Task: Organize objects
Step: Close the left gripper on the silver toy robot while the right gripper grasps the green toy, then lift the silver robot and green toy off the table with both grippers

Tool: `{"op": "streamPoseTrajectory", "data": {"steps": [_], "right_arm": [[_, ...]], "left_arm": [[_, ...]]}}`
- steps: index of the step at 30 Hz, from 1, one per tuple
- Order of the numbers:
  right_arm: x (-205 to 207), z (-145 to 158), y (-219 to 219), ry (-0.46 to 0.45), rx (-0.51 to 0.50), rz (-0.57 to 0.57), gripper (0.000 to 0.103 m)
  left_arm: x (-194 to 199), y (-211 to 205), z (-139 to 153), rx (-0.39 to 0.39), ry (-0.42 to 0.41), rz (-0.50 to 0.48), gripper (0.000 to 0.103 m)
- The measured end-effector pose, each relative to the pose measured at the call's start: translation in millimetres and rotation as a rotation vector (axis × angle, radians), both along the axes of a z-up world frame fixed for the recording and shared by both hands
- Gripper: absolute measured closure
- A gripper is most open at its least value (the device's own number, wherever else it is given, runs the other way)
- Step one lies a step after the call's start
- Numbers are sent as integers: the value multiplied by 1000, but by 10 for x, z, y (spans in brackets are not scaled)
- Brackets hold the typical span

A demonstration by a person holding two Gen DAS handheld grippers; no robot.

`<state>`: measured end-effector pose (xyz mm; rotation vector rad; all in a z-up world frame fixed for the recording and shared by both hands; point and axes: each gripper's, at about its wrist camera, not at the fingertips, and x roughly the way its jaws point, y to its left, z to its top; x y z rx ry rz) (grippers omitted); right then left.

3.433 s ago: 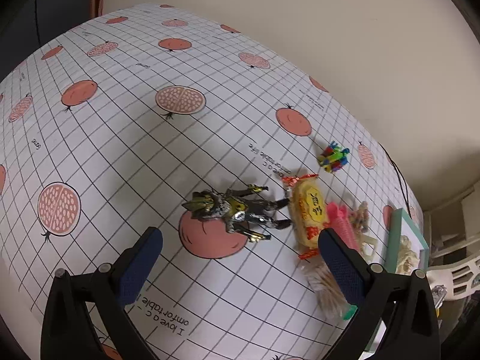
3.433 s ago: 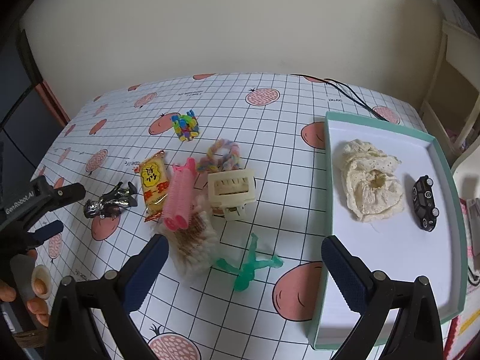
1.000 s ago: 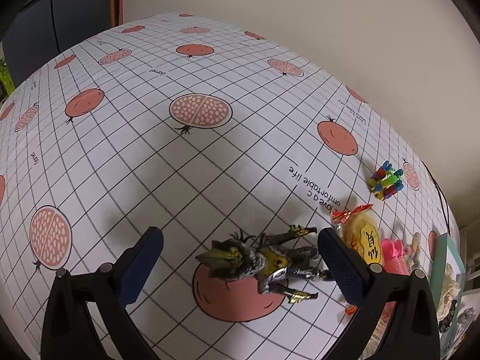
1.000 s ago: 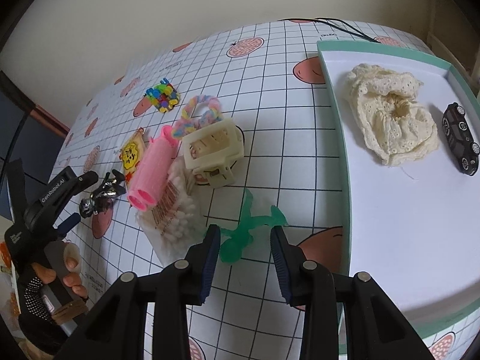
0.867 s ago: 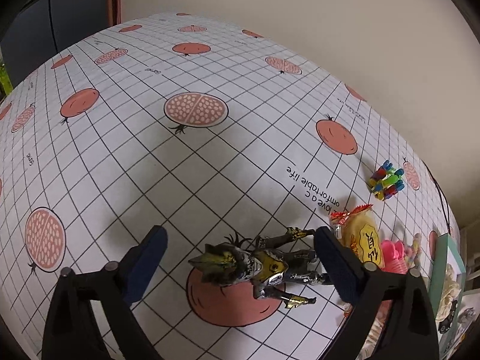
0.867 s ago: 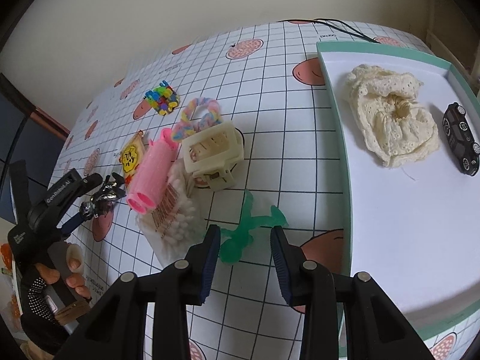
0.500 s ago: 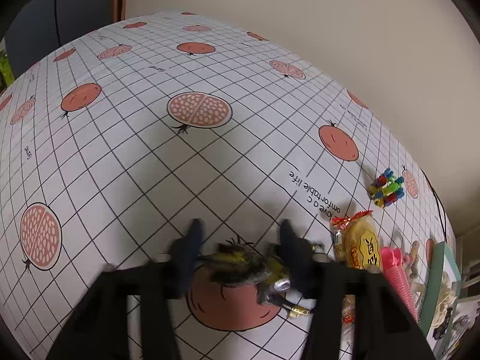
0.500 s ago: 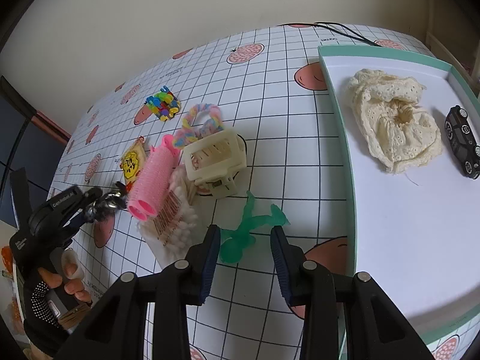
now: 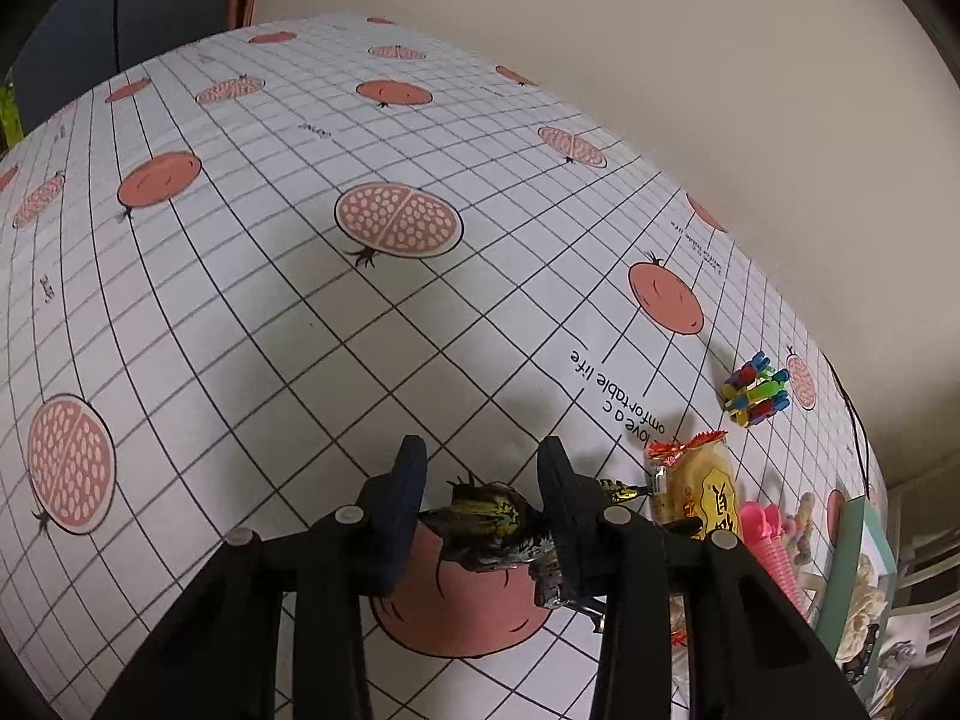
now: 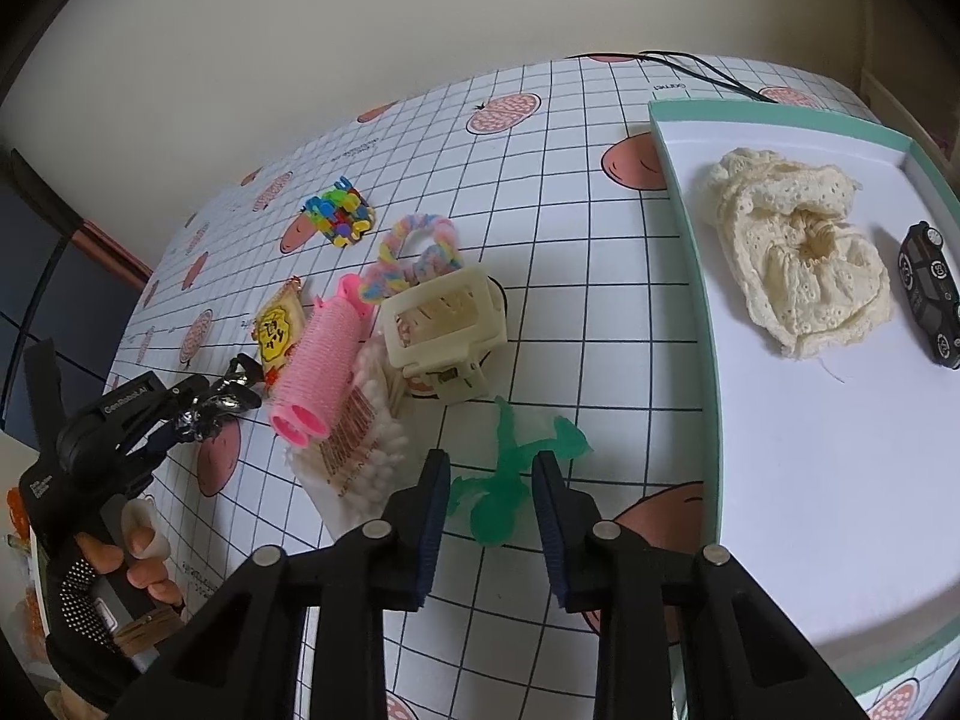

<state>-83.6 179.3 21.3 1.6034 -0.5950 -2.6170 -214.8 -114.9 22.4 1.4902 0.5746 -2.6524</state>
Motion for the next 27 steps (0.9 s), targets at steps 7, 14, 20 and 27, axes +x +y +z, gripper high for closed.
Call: {"op": "streamPoseTrajectory", "data": {"steps": [7,14,20,27], "right_arm": [[1,-16,14,-11,-6,-3,74],[-4,-57,82,-18,-84,-38,74],[-9,-86,61,-23,-104,-50,73],[-25,-86,17,-15,-74,-50,72]], "left_arm": [[-1,9,5,-7,-4,-1,63],[1,21,-46,-6,-24,2,63],[1,47,-44,-10,-22,-3,63],[-10,45,-47,-13,-24,-7,63]]}}
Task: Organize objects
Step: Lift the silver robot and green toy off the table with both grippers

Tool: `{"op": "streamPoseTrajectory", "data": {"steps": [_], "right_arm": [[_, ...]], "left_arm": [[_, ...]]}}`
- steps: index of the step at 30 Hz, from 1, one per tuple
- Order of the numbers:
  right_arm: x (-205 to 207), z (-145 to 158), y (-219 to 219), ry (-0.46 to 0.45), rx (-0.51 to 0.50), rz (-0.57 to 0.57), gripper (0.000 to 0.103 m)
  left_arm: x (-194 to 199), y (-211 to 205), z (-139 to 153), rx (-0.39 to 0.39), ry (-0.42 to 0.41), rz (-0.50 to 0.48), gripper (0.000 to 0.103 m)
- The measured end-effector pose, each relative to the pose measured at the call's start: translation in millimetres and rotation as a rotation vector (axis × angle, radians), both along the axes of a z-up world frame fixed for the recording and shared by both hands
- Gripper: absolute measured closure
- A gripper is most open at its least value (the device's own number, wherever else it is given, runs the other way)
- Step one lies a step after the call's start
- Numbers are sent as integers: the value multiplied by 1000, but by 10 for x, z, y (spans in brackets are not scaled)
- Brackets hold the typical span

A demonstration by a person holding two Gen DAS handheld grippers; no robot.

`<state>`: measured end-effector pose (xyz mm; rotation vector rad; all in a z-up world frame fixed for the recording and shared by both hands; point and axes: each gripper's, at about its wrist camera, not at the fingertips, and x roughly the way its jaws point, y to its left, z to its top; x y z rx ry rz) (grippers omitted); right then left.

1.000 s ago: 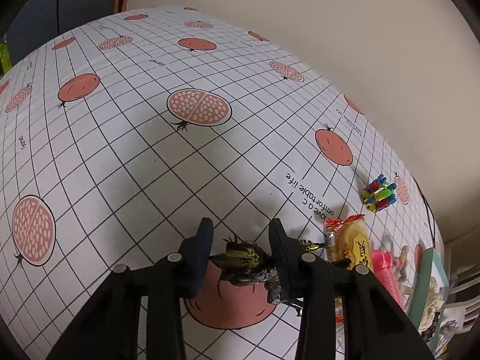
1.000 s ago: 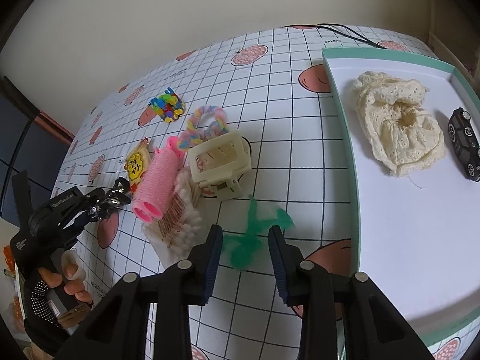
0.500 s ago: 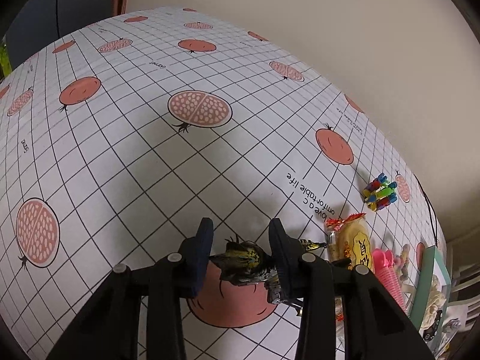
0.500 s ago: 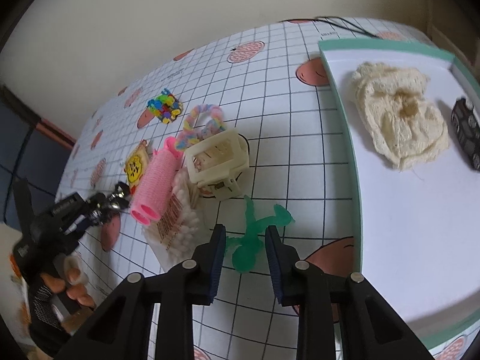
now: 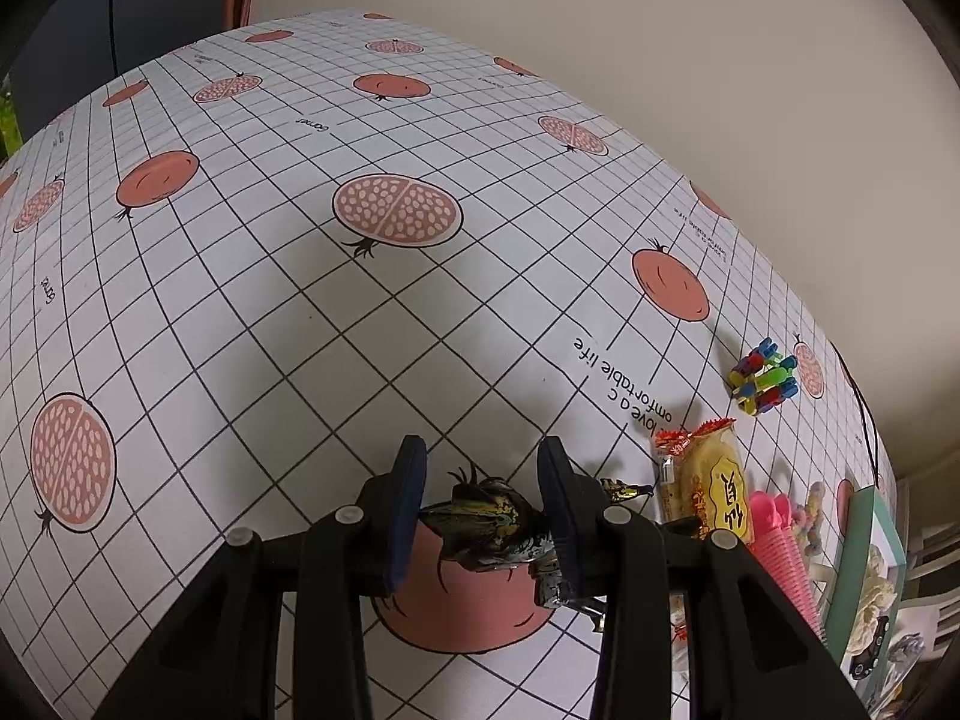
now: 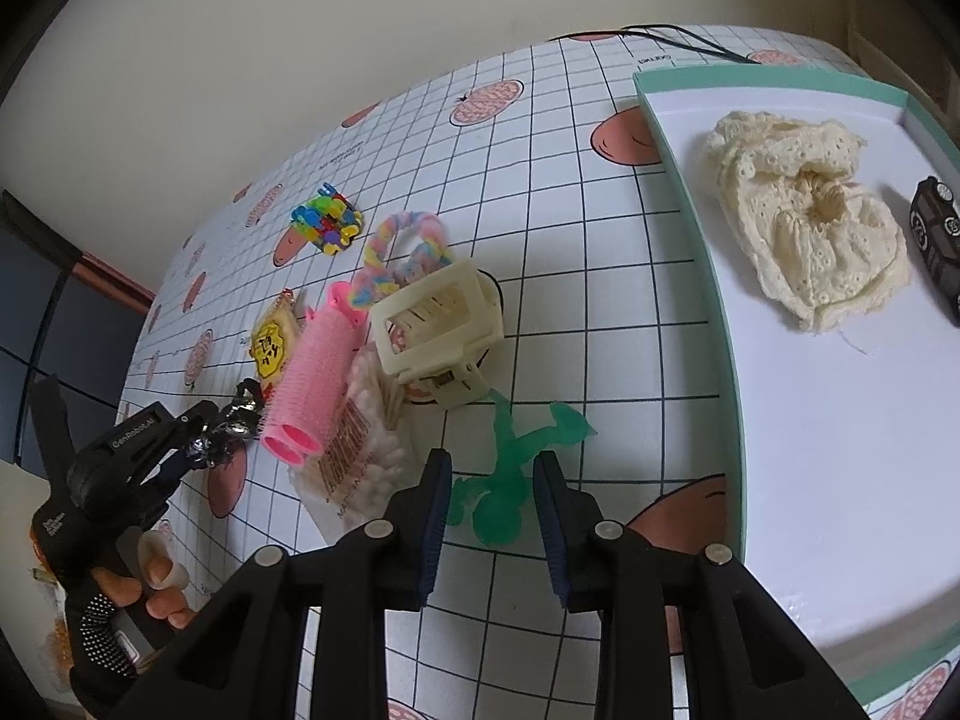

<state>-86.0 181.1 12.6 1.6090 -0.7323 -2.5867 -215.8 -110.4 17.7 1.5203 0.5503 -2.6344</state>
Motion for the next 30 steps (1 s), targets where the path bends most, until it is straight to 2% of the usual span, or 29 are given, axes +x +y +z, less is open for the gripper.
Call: {"op": "streamPoseTrajectory", "data": {"steps": [17,30], "right_arm": [[23,85,79,37,2,4,76],[44,310,128,133,9,-1,76]], "left_arm": [[13,9,69,-3,23,6,63],[25,-50,188,20,60,30,63]]}}
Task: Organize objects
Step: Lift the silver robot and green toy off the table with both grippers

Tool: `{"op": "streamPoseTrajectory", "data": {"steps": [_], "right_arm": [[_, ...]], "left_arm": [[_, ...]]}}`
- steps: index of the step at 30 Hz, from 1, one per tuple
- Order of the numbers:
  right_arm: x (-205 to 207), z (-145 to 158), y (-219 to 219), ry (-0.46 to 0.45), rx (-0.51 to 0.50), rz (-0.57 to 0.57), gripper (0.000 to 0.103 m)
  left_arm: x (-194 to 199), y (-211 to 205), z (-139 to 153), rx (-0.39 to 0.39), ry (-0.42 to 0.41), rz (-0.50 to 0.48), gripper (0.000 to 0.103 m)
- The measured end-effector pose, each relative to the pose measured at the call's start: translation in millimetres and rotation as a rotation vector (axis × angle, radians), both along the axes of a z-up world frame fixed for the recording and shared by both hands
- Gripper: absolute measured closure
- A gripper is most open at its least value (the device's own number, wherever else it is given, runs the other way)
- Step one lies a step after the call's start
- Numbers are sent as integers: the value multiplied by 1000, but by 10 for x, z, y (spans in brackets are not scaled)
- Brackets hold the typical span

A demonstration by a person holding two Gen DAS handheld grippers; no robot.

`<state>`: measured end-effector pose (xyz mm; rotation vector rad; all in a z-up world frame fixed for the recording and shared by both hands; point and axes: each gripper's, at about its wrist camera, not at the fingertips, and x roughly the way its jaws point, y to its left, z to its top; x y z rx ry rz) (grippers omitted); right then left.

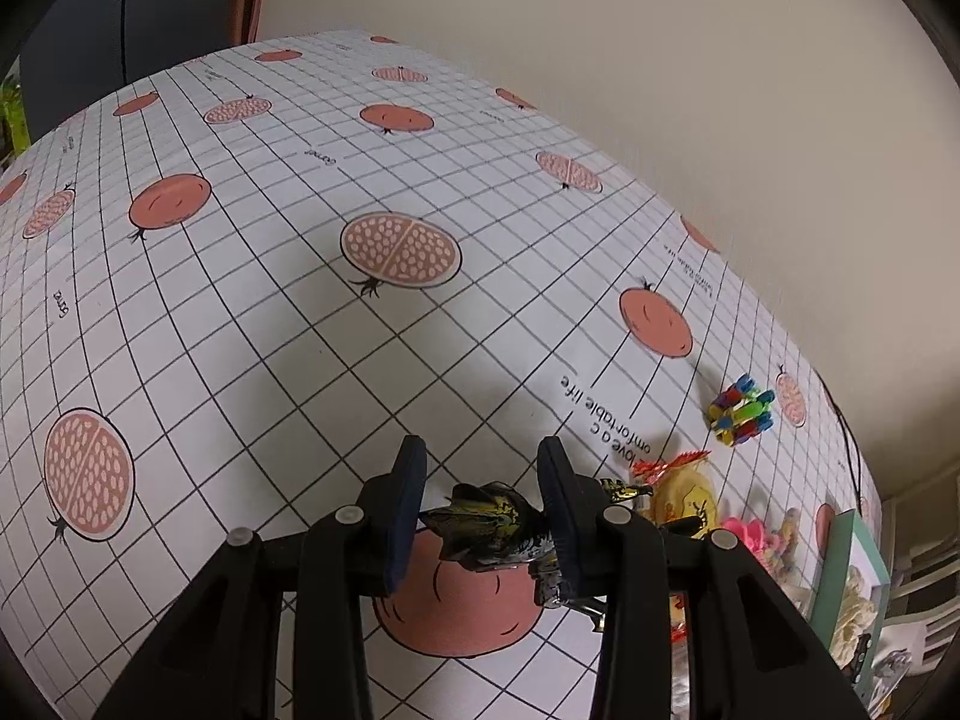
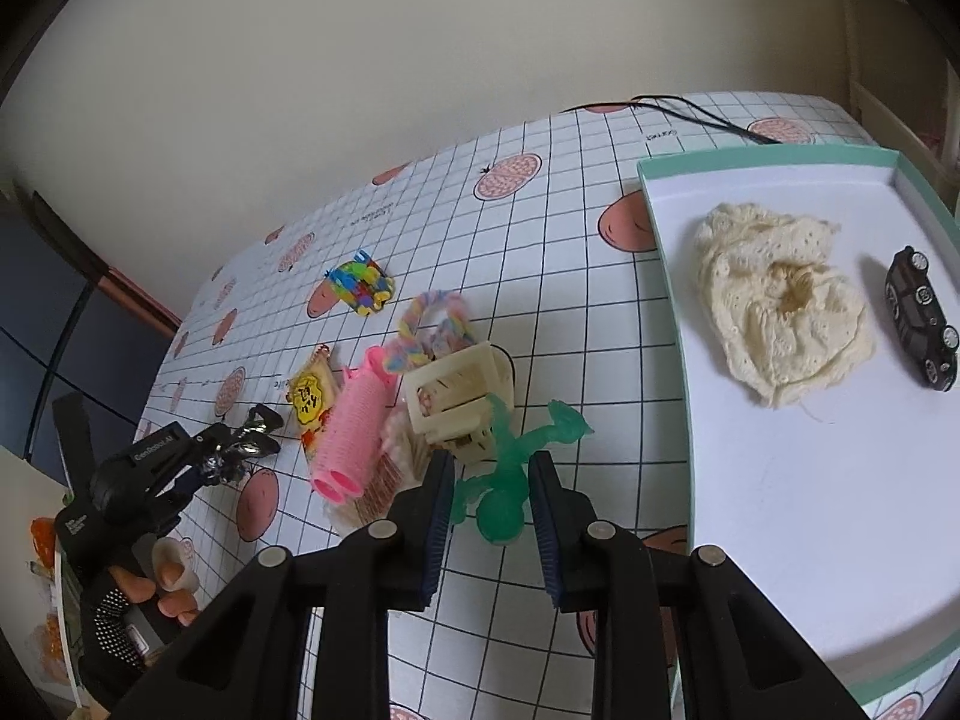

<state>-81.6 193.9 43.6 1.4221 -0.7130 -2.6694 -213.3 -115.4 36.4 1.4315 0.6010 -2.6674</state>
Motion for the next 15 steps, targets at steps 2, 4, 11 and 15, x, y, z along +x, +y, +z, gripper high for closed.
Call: {"op": "streamPoseTrajectory", "data": {"steps": [2,4,11,15], "right_arm": [[2,2,20,2,-4,-5,76],[4,2,31,3,-1,-4,76],[32,84,97,29,-7,-5,78],[46,123,161,39,2,-3,78]], "left_arm": [[6,-7,35,4,11,4,63],[10,-11,63,6,18,5,63],[18,1,141,24,35,14,63],[30,59,227,33,63,4,63]]}}
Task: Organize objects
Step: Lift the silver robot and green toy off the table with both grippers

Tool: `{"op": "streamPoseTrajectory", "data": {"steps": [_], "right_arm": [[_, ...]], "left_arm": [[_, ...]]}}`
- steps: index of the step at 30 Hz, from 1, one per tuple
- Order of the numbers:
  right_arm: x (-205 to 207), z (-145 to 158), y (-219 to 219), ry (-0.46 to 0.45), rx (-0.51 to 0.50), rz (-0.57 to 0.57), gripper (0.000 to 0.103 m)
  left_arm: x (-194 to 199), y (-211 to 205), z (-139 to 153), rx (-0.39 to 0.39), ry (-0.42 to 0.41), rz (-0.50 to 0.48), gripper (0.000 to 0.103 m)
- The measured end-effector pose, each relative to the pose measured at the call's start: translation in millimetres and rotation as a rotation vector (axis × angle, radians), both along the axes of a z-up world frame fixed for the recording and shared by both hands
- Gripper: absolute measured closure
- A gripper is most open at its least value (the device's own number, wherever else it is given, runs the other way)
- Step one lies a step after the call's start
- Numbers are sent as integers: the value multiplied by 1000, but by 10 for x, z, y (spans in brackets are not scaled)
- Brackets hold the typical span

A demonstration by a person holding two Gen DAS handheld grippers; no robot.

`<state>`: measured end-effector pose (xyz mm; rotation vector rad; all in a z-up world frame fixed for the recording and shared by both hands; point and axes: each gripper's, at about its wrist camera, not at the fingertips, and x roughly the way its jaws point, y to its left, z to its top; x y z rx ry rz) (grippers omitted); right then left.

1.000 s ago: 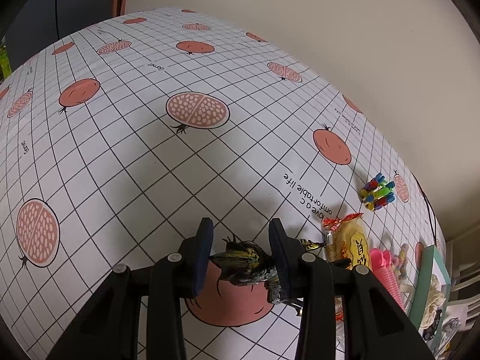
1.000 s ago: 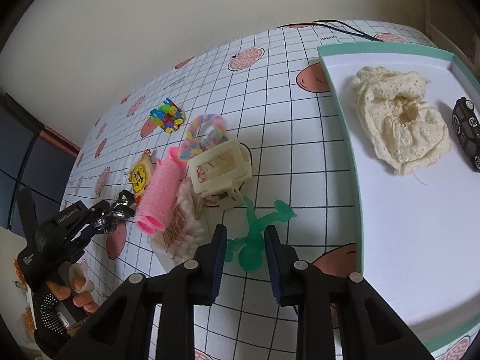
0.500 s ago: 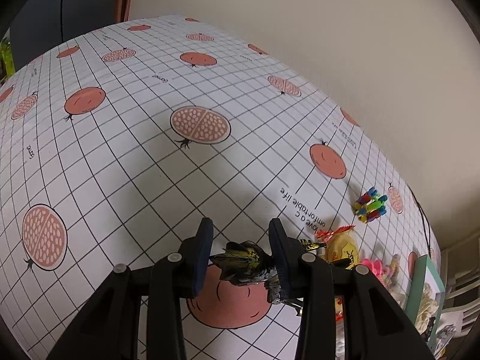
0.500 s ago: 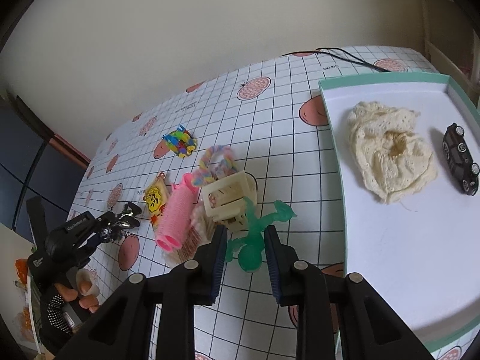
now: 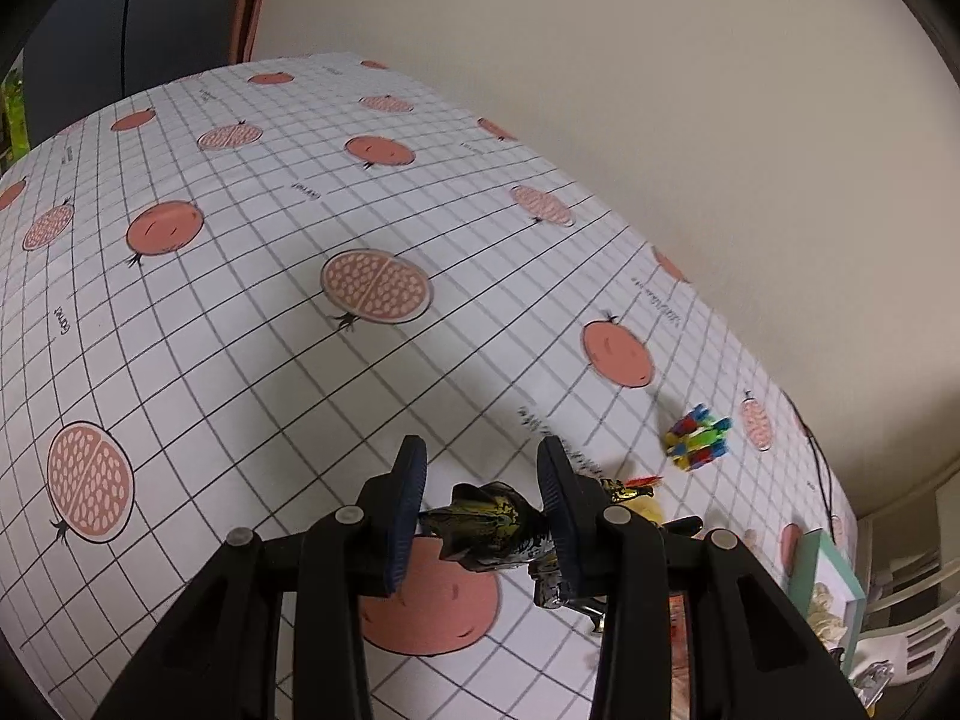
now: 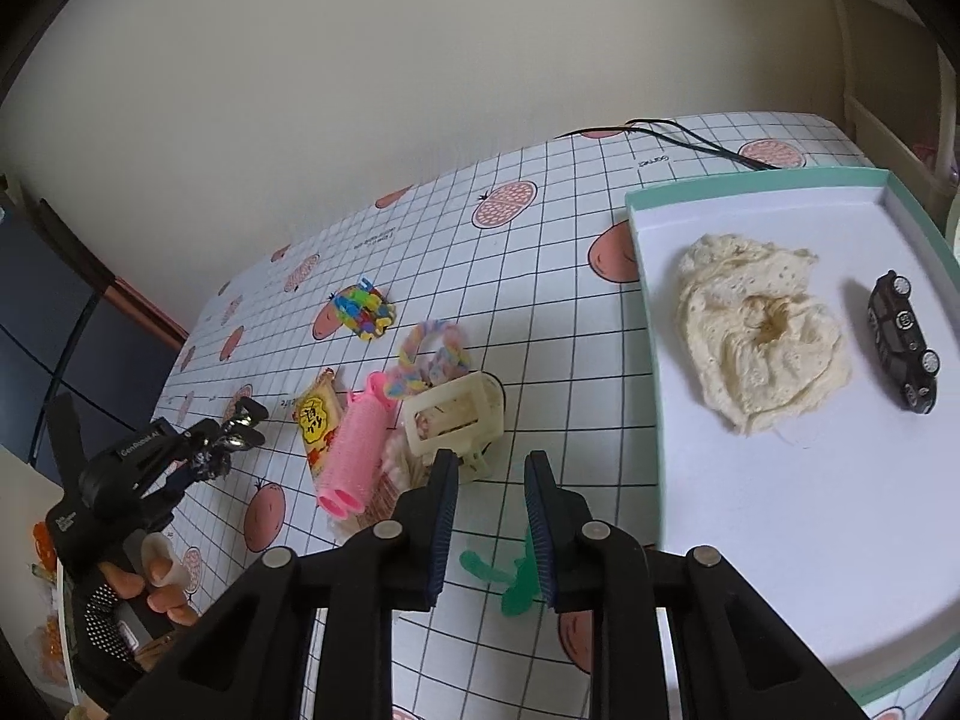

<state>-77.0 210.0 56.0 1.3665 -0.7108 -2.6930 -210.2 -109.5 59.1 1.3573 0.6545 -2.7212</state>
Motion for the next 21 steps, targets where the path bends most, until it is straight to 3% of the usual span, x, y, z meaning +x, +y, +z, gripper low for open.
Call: {"op": "streamPoseTrajectory", "data": {"steps": [21], "right_arm": [[-85,-231,-167,-101,98,66,78]], "left_arm": [[40,135,-24,18,-20,-22,63]]}}
